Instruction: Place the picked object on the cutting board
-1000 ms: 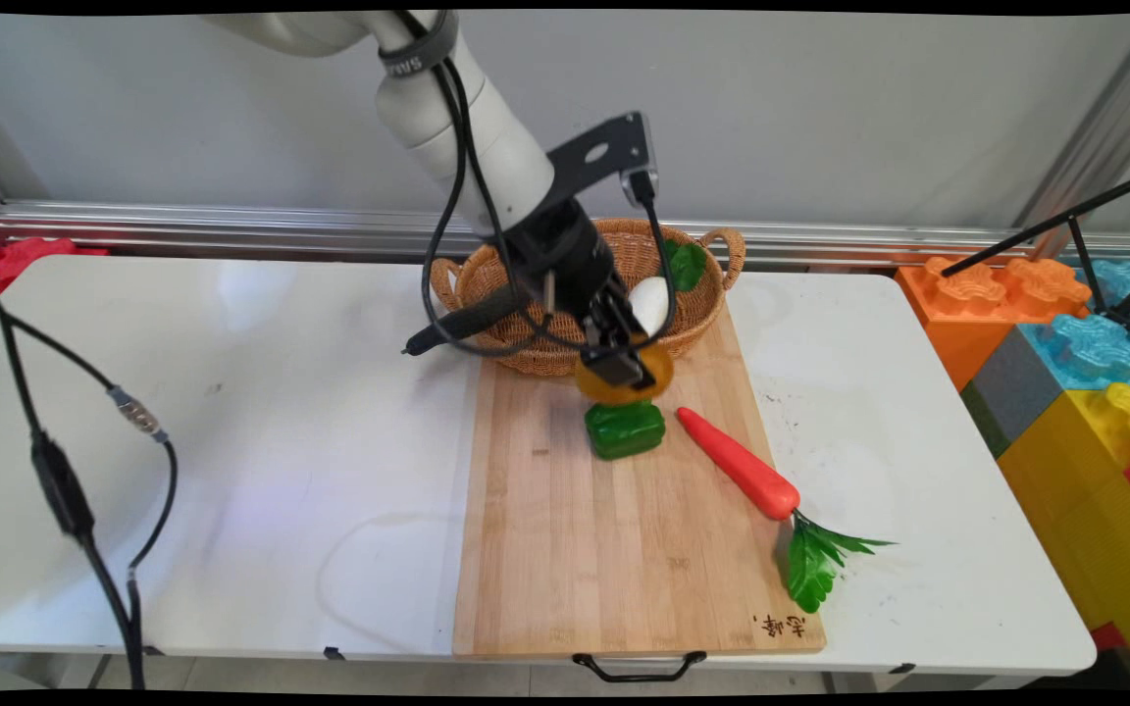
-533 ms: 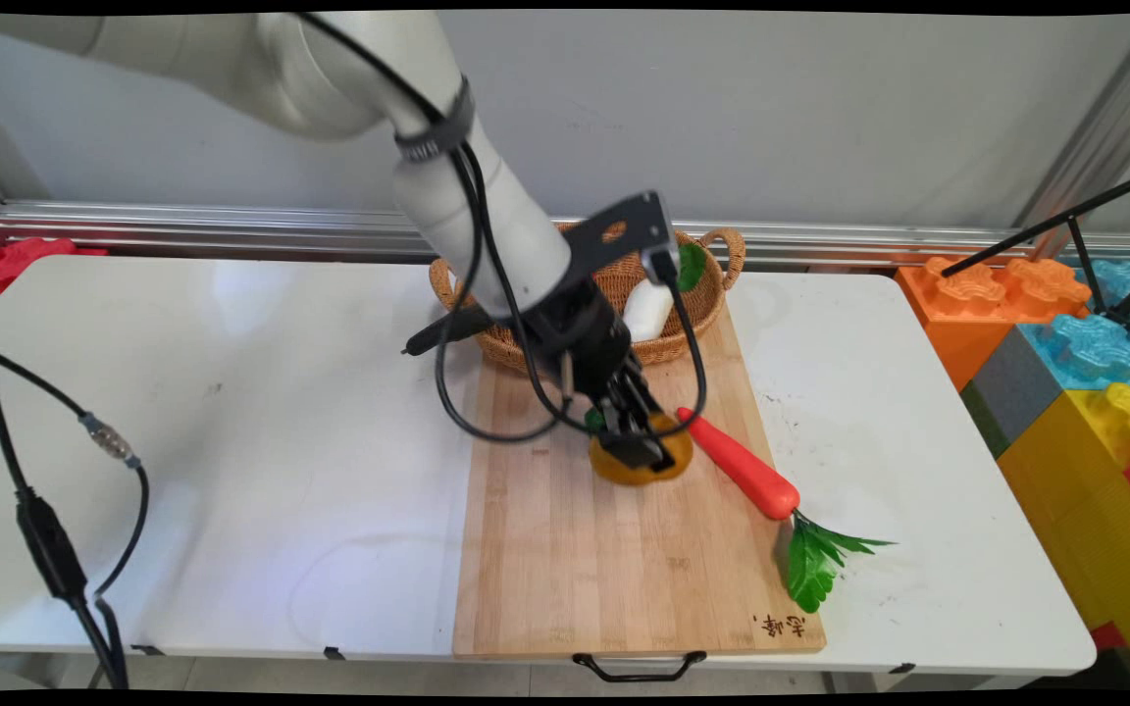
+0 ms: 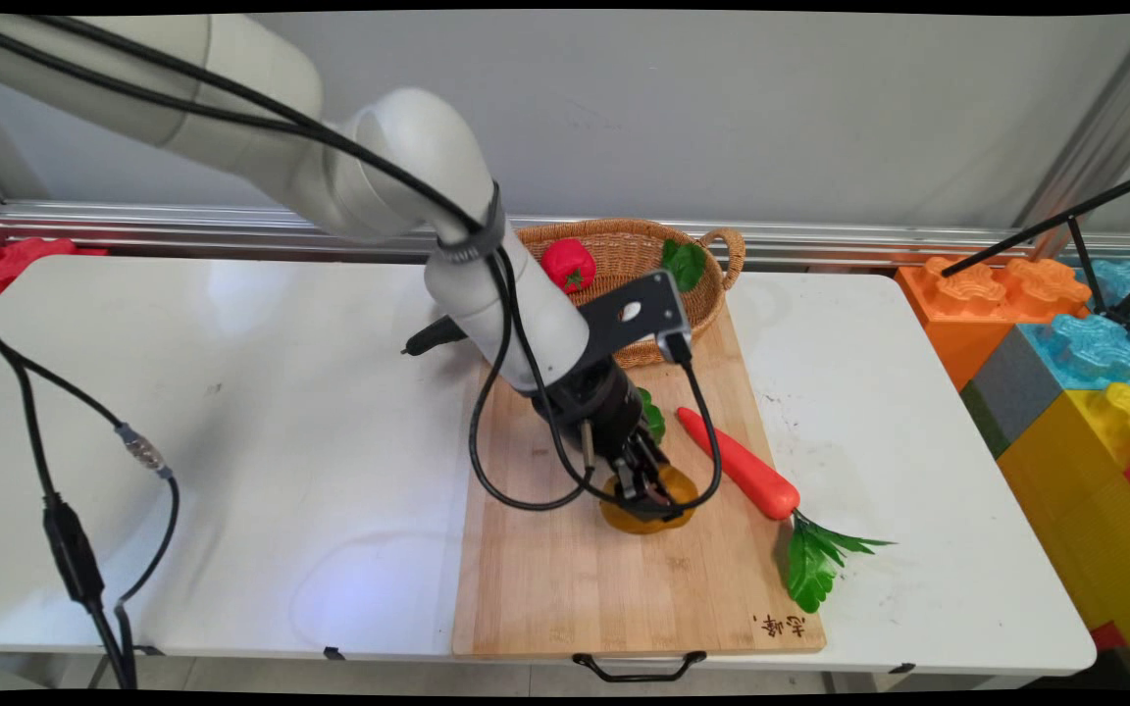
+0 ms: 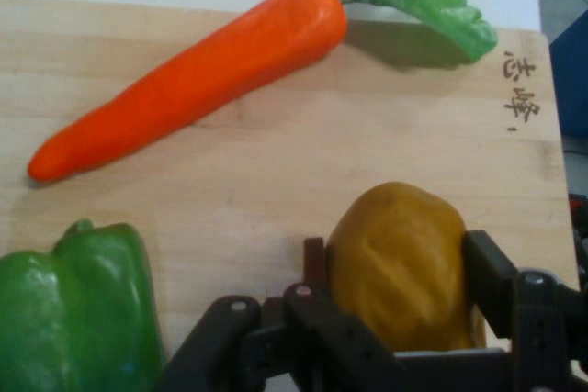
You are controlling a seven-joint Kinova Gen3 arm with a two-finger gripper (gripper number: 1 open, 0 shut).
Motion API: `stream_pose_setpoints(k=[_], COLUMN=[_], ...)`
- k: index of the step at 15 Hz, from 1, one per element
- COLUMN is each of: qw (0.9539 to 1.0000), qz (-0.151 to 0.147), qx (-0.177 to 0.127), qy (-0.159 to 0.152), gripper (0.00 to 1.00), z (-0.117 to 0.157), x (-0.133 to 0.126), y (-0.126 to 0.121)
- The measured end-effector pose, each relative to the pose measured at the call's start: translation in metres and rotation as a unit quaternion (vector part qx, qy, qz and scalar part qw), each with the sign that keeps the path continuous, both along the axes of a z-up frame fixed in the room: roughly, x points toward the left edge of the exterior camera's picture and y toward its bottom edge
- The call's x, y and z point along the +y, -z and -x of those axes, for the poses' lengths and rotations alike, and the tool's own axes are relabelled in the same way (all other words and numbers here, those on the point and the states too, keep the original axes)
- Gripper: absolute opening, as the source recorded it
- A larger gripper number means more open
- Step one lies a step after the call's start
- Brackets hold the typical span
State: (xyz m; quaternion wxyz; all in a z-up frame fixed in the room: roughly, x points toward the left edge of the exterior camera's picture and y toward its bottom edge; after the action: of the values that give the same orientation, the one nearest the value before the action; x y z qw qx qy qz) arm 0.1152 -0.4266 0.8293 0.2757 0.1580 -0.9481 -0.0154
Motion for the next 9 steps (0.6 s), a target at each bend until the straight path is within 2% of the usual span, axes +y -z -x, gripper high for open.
stream_pose_setpoints(k=[8, 9], qw=[1.0000, 1.0000], qz=[0.000, 0.002], qx=[-0.003, -0.003], qy=[-0.007, -0.006], gripper=[0.00, 1.00], z=[0.007, 0.008], x=[0.002, 0.002], y=[0.027, 0.029])
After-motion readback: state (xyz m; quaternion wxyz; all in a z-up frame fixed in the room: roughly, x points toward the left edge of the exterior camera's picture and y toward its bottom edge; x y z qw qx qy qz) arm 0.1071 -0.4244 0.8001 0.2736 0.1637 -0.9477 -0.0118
